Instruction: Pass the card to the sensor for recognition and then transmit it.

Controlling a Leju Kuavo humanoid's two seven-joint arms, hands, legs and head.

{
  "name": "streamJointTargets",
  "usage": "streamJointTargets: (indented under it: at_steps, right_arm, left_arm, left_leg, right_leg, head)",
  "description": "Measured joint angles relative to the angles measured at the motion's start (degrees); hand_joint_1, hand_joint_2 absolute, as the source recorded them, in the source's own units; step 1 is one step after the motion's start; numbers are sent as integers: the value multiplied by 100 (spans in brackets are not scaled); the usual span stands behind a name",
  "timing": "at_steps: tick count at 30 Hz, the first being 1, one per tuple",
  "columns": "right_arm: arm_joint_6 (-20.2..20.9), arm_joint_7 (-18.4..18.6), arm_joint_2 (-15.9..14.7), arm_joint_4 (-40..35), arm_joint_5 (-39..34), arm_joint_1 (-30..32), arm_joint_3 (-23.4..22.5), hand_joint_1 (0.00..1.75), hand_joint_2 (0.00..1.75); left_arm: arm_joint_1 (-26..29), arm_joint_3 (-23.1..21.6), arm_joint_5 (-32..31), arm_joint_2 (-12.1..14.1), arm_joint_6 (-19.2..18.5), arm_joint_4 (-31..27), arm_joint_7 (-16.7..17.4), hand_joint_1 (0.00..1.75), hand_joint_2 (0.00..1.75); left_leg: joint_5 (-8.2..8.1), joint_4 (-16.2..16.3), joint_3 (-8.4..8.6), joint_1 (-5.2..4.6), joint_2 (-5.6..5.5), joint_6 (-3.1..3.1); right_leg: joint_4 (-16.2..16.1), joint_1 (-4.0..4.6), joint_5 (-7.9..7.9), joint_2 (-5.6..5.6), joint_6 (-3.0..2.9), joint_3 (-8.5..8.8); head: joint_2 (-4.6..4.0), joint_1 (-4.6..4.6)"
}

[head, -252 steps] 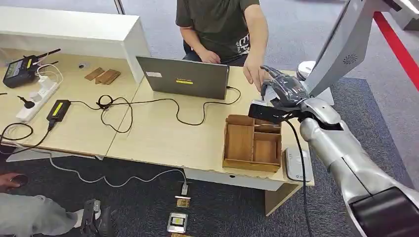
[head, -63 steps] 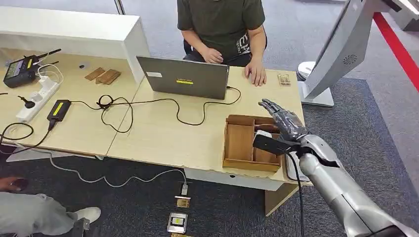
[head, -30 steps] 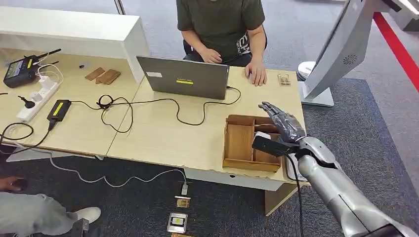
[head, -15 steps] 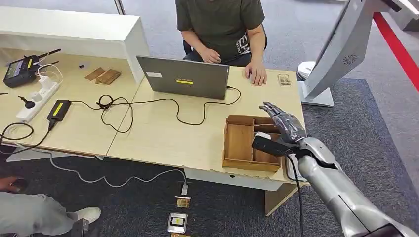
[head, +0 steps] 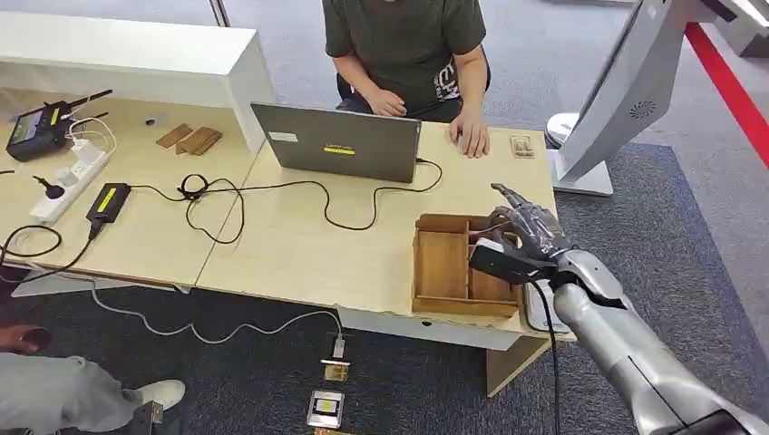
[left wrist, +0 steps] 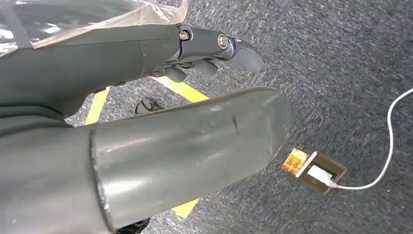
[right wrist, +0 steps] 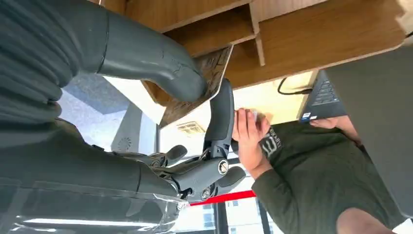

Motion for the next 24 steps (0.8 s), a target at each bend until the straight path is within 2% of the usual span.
streamJointTargets:
  at_steps: [9,18,24]
  right_arm:
    - [-61,-4,-90,0,2,21,0,175,175]
    - [-336,7,-179,-192,-24,193,0,175,175]
    - [-472,-151,-184,-384,-94,186,-7,175,175]
  left_arm:
    - [0,-2,-2,-35,44,0,26,0,0]
    - [0,-9,-42,-72,7,0,0,0,0]
    - [0,-24,-50,-96,7,0,-9,0,0]
  left_leg:
    - [0,0,1,0,0,0]
    - [0,0,0,0,0,0]
    - [0,0,0,0,0,0]
  right_leg:
    - [0,0,0,0,0,0]
    - [1,0,0,0,0,0]
    - [1,0,0,0,0,0]
  head:
    - [0,0]
    - [0,0]
    - [0,0]
